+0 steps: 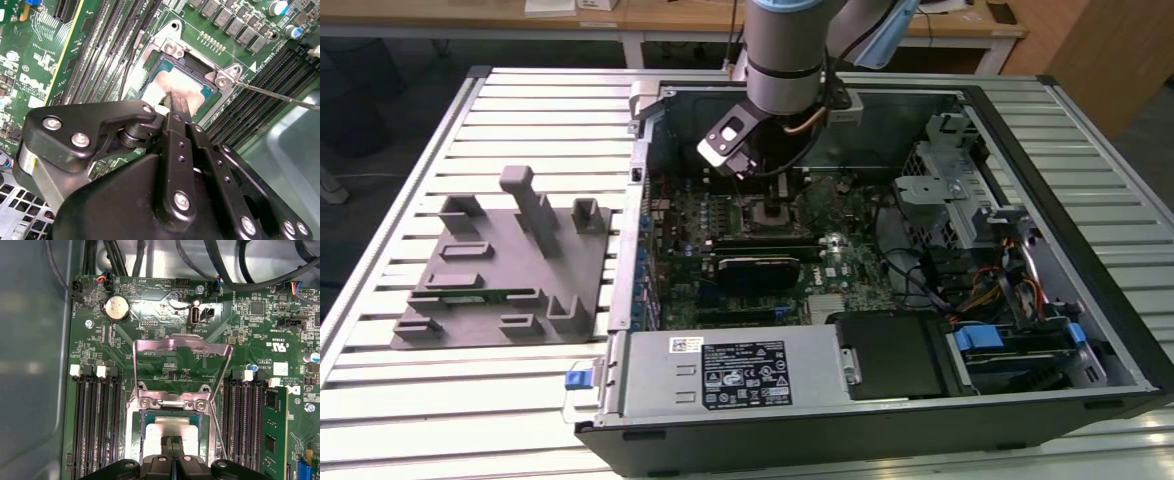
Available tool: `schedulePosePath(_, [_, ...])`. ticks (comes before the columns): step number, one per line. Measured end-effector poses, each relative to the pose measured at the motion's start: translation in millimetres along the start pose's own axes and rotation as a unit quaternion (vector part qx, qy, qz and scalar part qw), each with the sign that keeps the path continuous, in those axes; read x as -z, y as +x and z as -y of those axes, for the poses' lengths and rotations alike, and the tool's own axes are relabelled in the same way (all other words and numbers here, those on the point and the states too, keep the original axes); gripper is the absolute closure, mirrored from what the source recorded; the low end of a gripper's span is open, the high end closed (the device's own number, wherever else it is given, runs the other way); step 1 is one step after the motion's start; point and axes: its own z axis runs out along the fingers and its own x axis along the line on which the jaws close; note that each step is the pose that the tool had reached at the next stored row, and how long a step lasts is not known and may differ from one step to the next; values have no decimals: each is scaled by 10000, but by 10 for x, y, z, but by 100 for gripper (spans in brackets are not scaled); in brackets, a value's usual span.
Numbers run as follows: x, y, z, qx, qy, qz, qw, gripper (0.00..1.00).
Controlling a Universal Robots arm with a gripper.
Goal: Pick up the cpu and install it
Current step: 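Place the cpu into insertion slot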
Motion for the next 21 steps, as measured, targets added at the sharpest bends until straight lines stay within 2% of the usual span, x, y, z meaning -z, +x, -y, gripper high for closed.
schedulePosePath(15, [-46,1,8,25,0,0,10000,89])
schedulePosePath(19, [-17,4,4,25,-7,-10,10000,89])
schedulePosePath(21, [21,0,5,25,-1,-1,10000,89])
